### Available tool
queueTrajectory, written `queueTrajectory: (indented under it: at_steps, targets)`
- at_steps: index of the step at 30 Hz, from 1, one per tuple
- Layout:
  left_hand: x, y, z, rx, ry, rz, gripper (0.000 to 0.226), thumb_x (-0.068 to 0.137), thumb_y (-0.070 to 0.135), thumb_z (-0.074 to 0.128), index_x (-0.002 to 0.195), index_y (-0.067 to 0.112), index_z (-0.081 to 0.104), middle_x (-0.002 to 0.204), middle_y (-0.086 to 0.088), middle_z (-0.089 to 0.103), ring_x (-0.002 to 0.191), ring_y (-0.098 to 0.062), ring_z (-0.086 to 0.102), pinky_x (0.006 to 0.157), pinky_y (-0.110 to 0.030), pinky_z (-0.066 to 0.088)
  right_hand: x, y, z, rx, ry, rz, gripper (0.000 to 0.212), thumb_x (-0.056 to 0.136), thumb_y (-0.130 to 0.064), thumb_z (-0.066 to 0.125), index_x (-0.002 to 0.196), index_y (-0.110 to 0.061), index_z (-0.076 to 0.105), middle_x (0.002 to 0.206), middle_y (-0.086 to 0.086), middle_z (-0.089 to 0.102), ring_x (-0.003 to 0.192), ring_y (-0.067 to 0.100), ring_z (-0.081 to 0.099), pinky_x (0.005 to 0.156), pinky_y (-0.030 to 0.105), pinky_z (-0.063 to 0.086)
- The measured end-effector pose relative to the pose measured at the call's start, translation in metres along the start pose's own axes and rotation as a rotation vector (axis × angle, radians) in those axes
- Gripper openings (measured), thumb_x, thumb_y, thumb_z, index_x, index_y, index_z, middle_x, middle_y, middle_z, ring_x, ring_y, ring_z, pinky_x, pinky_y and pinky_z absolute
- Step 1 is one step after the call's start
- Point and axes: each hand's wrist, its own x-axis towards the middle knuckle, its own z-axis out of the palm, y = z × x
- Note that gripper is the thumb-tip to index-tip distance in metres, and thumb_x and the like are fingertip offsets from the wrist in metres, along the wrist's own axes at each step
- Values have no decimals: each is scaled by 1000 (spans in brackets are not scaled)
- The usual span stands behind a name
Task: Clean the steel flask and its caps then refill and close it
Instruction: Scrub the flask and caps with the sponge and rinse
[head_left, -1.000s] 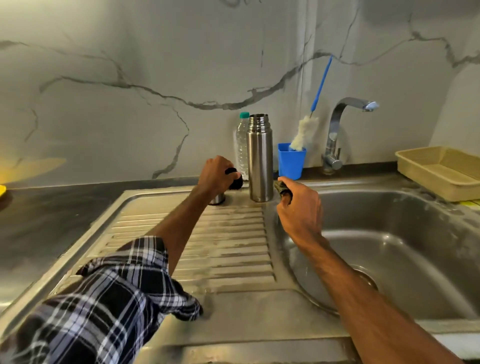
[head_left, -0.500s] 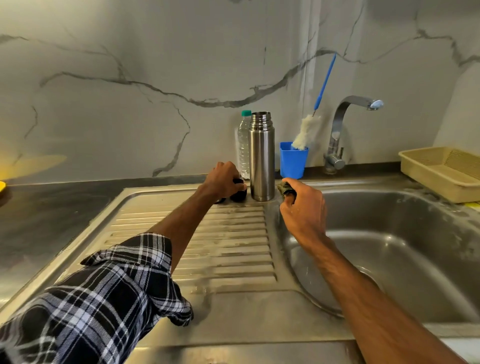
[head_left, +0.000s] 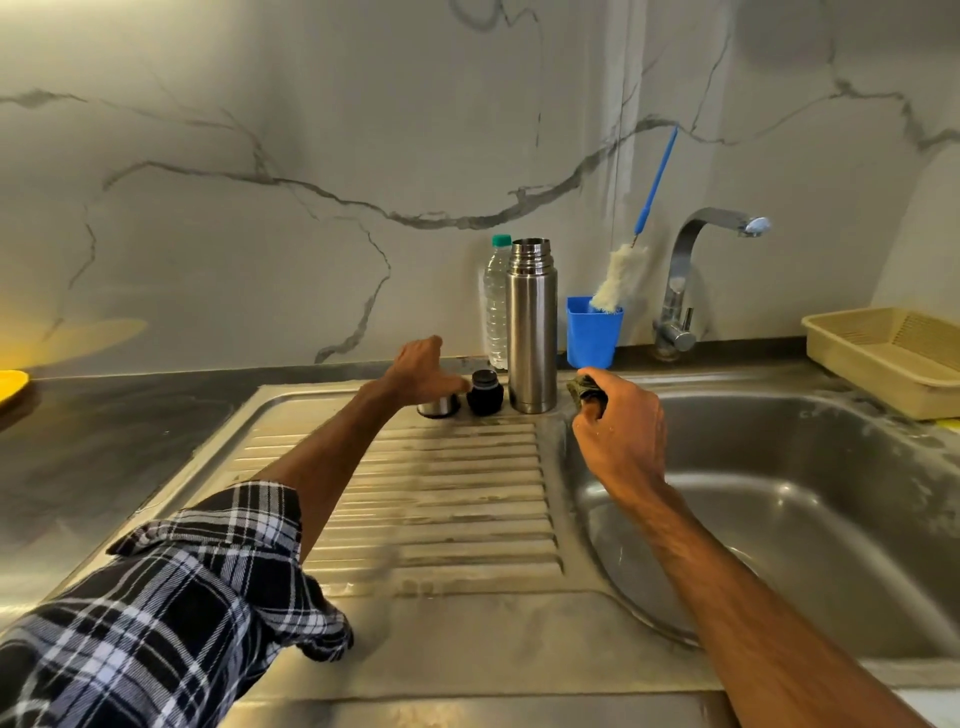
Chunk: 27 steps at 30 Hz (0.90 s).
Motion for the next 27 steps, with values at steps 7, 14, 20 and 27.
queueTrajectory:
  at_steps: [7,14,20,27]
  targets:
    - [-7,-23,20,12,1,-67,64,80,44,83,124,10,51,116,-10,60,96,-22,53,73,-32,44,-2,0,-9,5,36,13,45,88,-5,70,132,-11,64,118,9,71,109,22,66,97,31,51]
    - [-64,-15,1,-397,173,-99,54,86,42,77,129,17,55,117,-1,58,102,-21,59,71,-30,48,-5,-4,-18,95,94,75,43,86,-5,70,128,-12,66,115,7,72,106,18,66,92,27,51]
    - [-121,30,-28,-785,-21,92,77,57,40,90,127,20,63,116,-3,68,104,-19,68,74,-30,62,-8,-12,-29,402,135,247,35,88,-5,69,122,-14,70,107,3,74,98,18,71,85,45,61]
    - [-135,139,-6,-750,-114,373,54,76,36,87,125,30,66,111,12,72,100,-2,68,87,-25,57,-7,-10,-70,789,65,630,28,92,-5,61,110,-22,73,100,7,73,89,22,69,72,41,62]
